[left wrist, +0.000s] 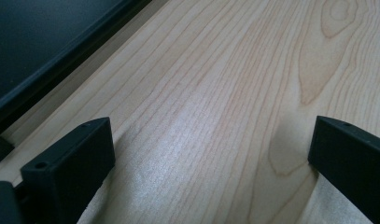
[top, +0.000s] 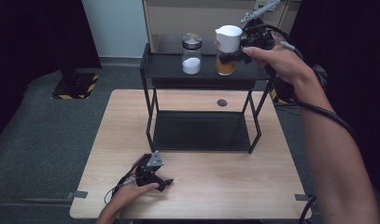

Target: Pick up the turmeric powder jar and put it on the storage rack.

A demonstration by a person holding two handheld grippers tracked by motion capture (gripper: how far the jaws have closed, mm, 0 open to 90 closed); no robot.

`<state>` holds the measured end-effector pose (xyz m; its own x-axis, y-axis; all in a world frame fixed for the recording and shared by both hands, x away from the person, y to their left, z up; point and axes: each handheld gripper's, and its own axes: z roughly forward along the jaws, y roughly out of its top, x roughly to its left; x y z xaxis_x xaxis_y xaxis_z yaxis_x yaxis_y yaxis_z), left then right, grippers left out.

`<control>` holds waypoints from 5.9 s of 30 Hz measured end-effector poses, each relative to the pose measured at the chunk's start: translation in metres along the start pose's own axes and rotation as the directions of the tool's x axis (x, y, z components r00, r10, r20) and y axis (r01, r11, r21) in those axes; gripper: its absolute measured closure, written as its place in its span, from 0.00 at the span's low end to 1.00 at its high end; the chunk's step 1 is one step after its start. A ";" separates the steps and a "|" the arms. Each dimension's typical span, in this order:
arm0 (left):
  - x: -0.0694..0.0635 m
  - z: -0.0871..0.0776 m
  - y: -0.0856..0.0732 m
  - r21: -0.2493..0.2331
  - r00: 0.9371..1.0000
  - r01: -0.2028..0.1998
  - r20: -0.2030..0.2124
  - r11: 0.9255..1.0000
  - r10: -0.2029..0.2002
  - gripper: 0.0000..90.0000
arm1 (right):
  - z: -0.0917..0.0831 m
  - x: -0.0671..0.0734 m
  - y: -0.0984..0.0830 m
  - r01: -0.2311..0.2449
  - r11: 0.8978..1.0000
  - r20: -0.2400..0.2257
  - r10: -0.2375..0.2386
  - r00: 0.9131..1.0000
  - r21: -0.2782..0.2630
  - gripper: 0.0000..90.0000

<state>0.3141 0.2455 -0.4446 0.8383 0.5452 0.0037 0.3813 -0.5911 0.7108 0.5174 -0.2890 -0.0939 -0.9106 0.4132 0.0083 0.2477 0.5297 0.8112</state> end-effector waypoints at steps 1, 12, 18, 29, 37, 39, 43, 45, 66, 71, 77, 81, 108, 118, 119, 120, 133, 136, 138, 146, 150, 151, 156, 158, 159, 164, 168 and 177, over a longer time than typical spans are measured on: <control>0.000 0.000 0.000 0.000 1.000 0.000 0.000 1.000 0.000 0.00 | 0.001 0.000 0.000 -0.003 1.000 0.001 0.003 1.000 0.002 0.35; 0.000 0.000 0.000 0.000 1.000 0.000 0.000 1.000 0.000 0.00 | 0.005 -0.003 -0.001 -0.007 1.000 0.015 0.007 1.000 0.008 0.35; 0.000 0.000 0.000 0.000 1.000 0.000 0.000 1.000 0.000 0.00 | 0.005 -0.002 -0.002 -0.005 1.000 0.020 0.005 1.000 0.012 0.35; 0.000 0.000 0.000 0.000 1.000 0.000 0.000 1.000 0.000 0.00 | 0.008 -0.003 -0.003 -0.006 1.000 0.020 0.005 1.000 0.013 0.35; 0.000 0.000 0.000 0.000 1.000 0.000 0.000 1.000 0.000 0.00 | 0.008 -0.001 -0.004 -0.004 1.000 0.025 0.003 1.000 0.009 0.35; 0.000 0.000 0.000 0.000 1.000 0.000 0.000 1.000 0.000 0.00 | 0.008 -0.001 -0.005 0.000 1.000 0.026 0.000 1.000 0.010 0.35; 0.000 0.000 0.000 0.000 1.000 0.000 0.000 1.000 0.000 0.00 | 0.007 -0.001 -0.004 0.005 1.000 0.026 -0.006 1.000 0.017 0.35; 0.000 0.000 0.000 0.000 1.000 0.000 0.000 1.000 0.000 0.00 | 0.007 0.000 -0.003 0.006 1.000 0.028 -0.006 1.000 0.020 0.35; 0.000 0.000 0.000 0.000 1.000 0.000 0.000 1.000 0.000 0.00 | 0.005 0.006 -0.001 0.011 1.000 0.057 -0.013 0.998 0.024 0.24; 0.000 0.000 0.000 0.000 1.000 0.000 0.000 1.000 0.000 0.00 | -0.004 0.010 -0.001 0.013 1.000 0.062 -0.014 0.998 0.026 0.18; 0.000 0.000 0.000 0.000 1.000 0.000 0.000 1.000 0.000 0.00 | -0.016 0.015 0.000 0.024 0.999 0.071 -0.026 0.997 0.027 0.16; 0.000 0.000 0.000 0.000 1.000 0.000 0.000 1.000 0.000 0.00 | -0.022 0.019 0.001 0.030 0.999 0.073 -0.033 0.997 0.033 0.15; 0.000 0.000 0.000 0.001 1.000 0.000 0.000 1.000 0.000 0.00 | -0.048 0.061 -0.014 0.076 0.997 0.057 -0.077 0.995 0.022 0.15; 0.000 0.000 0.000 0.001 1.000 0.000 -0.001 1.000 0.000 0.00 | -0.043 0.082 -0.025 0.105 0.994 0.026 -0.106 0.994 0.024 0.14; 0.000 0.000 0.000 0.001 1.000 0.000 -0.001 1.000 0.000 0.00 | -0.042 0.085 -0.027 0.108 0.994 0.024 -0.109 0.994 0.024 0.14; 0.000 0.000 0.000 0.000 1.000 0.000 0.000 1.000 0.000 0.00 | -0.040 0.086 -0.028 0.109 0.994 0.020 -0.110 0.994 0.026 0.14; 0.000 0.000 0.000 0.000 1.000 0.000 -0.001 1.000 0.000 0.00 | -0.003 0.108 -0.060 0.131 0.991 -0.018 -0.130 0.991 0.040 0.11; 0.000 0.000 0.000 0.000 1.000 0.000 -0.001 1.000 0.000 0.00 | 0.010 0.112 -0.072 0.139 0.989 -0.033 -0.137 0.990 0.050 0.11; 0.000 0.000 0.000 0.000 1.000 -0.001 0.000 1.000 0.001 0.00 | 0.016 0.113 -0.080 0.137 0.989 -0.041 -0.136 0.990 0.049 0.11; 0.000 0.000 0.000 -0.001 1.000 0.001 0.000 1.000 -0.001 0.00 | 0.042 0.119 -0.121 0.096 0.994 -0.060 -0.093 0.994 0.049 0.11; 0.000 0.000 0.000 -0.001 1.000 0.001 -0.001 1.000 -0.001 0.00 | 0.056 0.122 -0.140 0.080 0.994 -0.070 -0.074 0.995 0.078 0.11; 0.000 0.000 0.000 -0.001 1.000 0.001 0.000 1.000 -0.001 0.00 | 0.060 0.124 -0.145 0.080 0.993 -0.069 -0.074 0.995 0.087 0.11; 0.000 0.000 0.000 -0.001 1.000 0.000 0.000 1.000 0.000 0.00 | 0.079 0.127 -0.176 0.047 0.993 -0.083 -0.039 0.996 0.104 0.11; 0.000 0.000 0.000 -0.001 1.000 0.000 0.000 1.000 0.000 0.00 | 0.085 0.129 -0.189 0.036 0.994 -0.076 -0.028 0.997 0.106 0.11; 0.000 0.000 0.000 -0.001 1.000 0.000 0.000 1.000 0.000 0.00 | 0.087 0.130 -0.195 0.032 0.994 -0.077 -0.024 0.997 0.105 0.11; 0.000 0.000 0.000 -0.001 1.000 0.000 0.000 1.000 0.000 0.00 | 0.100 0.134 -0.229 -0.001 0.994 -0.074 0.010 0.997 0.109 0.10; 0.000 0.000 0.000 -0.001 1.000 0.001 0.000 1.000 -0.001 0.00 | 0.105 0.136 -0.256 -0.038 0.993 -0.065 0.046 0.997 0.110 0.09; 0.000 0.000 0.000 -0.002 1.000 0.001 0.000 1.000 -0.001 0.00 | 0.110 0.147 -0.292 -0.052 0.989 -0.048 0.059 0.997 0.135 0.08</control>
<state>0.3139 0.2456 -0.4450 0.8378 0.5460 0.0034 0.3812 -0.5895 0.7122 0.3478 -0.3016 -0.3939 -0.9092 0.4077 0.0839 0.3371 0.6030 0.7230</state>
